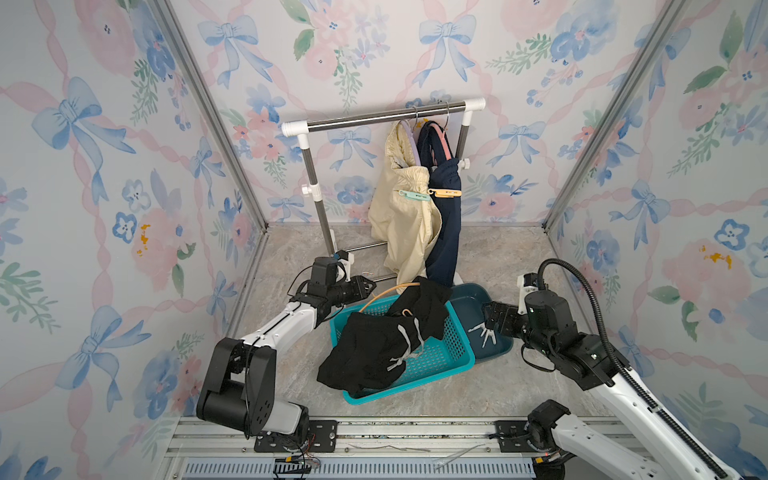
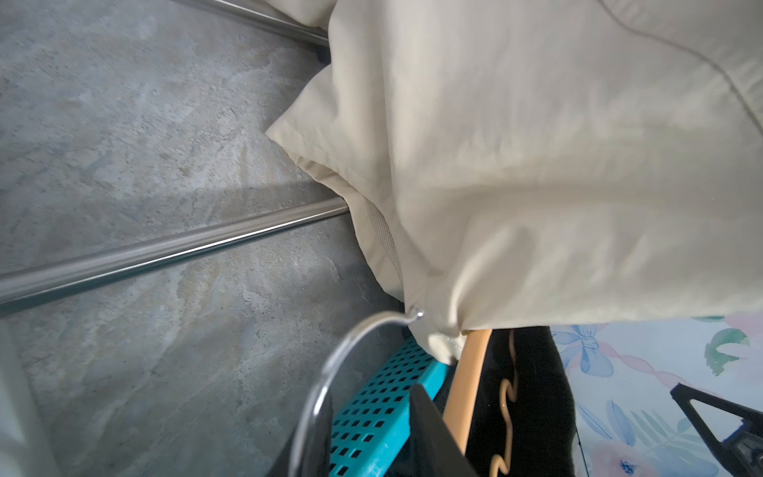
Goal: Remove the clothespins securing shorts to the hanger
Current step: Pick up the hanger from the basket.
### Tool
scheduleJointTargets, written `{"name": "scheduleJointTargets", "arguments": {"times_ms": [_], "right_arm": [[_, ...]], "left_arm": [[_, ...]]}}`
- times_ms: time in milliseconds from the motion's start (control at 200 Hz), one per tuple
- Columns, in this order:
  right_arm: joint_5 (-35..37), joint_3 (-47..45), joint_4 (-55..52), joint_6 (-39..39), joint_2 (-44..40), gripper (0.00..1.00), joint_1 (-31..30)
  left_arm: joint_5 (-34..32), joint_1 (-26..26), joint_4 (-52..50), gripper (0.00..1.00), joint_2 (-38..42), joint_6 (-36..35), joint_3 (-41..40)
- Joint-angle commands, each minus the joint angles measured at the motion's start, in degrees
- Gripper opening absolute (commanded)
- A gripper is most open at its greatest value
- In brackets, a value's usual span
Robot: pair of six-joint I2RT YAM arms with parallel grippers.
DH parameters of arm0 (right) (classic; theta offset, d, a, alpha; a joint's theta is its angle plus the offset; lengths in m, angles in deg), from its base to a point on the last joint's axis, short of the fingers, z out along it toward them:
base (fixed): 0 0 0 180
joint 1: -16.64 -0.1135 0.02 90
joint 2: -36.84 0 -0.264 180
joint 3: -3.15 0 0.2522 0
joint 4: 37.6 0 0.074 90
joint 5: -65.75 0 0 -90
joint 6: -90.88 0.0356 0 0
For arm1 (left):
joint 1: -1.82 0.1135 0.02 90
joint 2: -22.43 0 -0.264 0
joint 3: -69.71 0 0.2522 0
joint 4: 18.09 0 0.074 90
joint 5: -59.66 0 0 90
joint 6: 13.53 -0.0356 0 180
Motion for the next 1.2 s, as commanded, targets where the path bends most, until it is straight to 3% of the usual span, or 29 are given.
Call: {"name": "scheduleJointTargets", "arguments": {"times_ms": [0, 405, 635, 870, 1190], "right_arm": [[-0.6, -0.7, 1.2, 0.4, 0.3, 0.97, 0.5], [-0.9, -0.6, 1.6, 0.2, 0.0, 0.96, 0.5], [-2.4, -0.6, 2.5, -0.1, -0.2, 0.96, 0.5], [-3.2, -0.3, 3.2, -0.2, -0.9, 0.97, 0.5], [-2.5, 2.4, 2.1, -1.4, 0.5, 0.97, -1.8]], "left_arm": [[2.9, 0.4, 2.7, 0.23, -0.4, 0.9, -1.1], [6.0, 0.1, 1.1, 0.00, 5.8, -0.8, 0.2], [5.7, -1.4, -3.6, 0.00, 12.7, -6.0, 1.9], [3.4, -6.6, -10.5, 0.00, 18.6, -14.3, 5.9], [0.6, -13.7, -11.9, 0.00, 25.7, -23.3, 7.6]]}}
